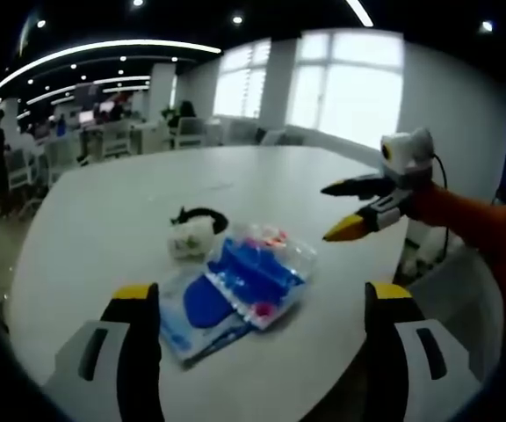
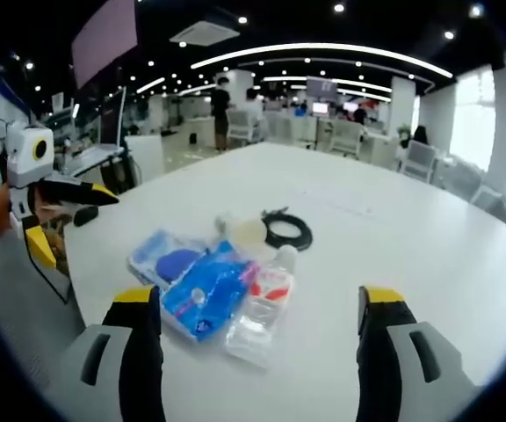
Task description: Arrange the tabletop items into an orderly group along one side of the table until the central work area is clear of visible clutter.
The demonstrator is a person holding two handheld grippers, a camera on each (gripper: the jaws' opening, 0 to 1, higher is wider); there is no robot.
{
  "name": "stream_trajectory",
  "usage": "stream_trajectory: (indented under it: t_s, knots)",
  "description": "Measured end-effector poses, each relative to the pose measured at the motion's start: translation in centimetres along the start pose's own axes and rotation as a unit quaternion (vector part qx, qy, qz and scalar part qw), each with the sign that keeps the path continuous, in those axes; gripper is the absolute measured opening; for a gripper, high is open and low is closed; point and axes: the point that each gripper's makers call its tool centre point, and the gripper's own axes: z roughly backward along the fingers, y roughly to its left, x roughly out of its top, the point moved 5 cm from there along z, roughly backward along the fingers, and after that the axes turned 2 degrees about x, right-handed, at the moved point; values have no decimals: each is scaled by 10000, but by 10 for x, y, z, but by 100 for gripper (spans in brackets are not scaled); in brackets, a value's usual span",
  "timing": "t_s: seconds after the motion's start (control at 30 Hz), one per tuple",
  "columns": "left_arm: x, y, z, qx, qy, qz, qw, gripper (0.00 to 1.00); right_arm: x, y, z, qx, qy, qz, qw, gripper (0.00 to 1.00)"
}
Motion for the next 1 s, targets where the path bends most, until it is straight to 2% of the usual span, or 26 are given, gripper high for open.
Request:
stream_trajectory:
  t_s: [0.67,1.0]
  knots:
    - [-1,-2,0,-69,-9,5,10000,93,-13,-14,-36,-276,652,77,9975,78]
    - [0,-2,0,-95,-17,8,10000,92,-22,-15,-53,-319,972,-38,9947,70]
